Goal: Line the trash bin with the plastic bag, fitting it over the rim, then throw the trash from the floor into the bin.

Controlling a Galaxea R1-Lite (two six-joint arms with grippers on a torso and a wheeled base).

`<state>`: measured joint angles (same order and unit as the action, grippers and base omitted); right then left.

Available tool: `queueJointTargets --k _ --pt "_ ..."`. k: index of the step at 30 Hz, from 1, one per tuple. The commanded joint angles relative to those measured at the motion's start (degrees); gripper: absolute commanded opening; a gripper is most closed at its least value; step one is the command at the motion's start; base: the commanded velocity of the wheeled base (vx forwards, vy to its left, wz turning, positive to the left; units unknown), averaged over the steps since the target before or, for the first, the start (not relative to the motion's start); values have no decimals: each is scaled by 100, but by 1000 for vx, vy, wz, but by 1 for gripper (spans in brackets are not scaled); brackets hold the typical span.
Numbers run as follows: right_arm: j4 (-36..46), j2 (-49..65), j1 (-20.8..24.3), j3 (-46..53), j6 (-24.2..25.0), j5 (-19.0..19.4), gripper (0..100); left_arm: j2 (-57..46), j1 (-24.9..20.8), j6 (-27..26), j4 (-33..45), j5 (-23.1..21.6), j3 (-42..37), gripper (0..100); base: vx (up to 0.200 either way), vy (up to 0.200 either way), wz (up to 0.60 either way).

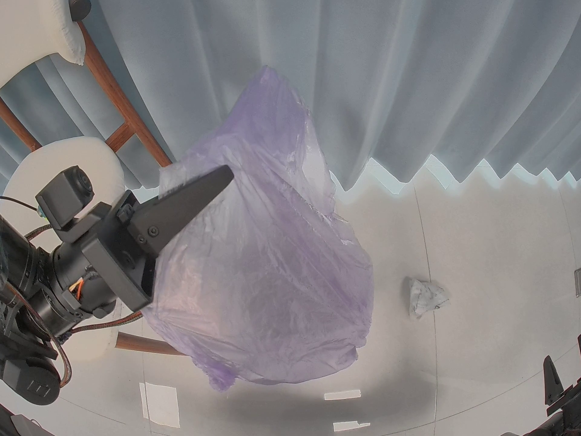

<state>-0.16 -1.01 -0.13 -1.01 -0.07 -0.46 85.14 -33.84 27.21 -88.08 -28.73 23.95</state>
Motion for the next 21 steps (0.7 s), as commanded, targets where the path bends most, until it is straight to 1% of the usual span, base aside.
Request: queueJointTargets --k 1,3,6,10,12,21 --pt "-2 92 -4 101 -1 -6 100 -147 44 4 10 -1 118 0 0 0 0" --pt "-2 101 -4 101 -1 2 100 -199 220 4 10 -9 180 0 0 0 0" --pt "-2 92 -4 101 -1 -6 100 -279 238 -5 63 -9 189 0 0 0 0" --pt "-2 92 -4 101 -1 2 100 -525 238 -5 581 -9 180 0 0 0 0" --pt "-2 101 5 101 -1 -6 100 -542 238 -5 695 -18 162 0 0 0 0" --pt "-2 92 -4 101 -1 2 100 -533 264 -14 739 -18 145 0 0 0 0"
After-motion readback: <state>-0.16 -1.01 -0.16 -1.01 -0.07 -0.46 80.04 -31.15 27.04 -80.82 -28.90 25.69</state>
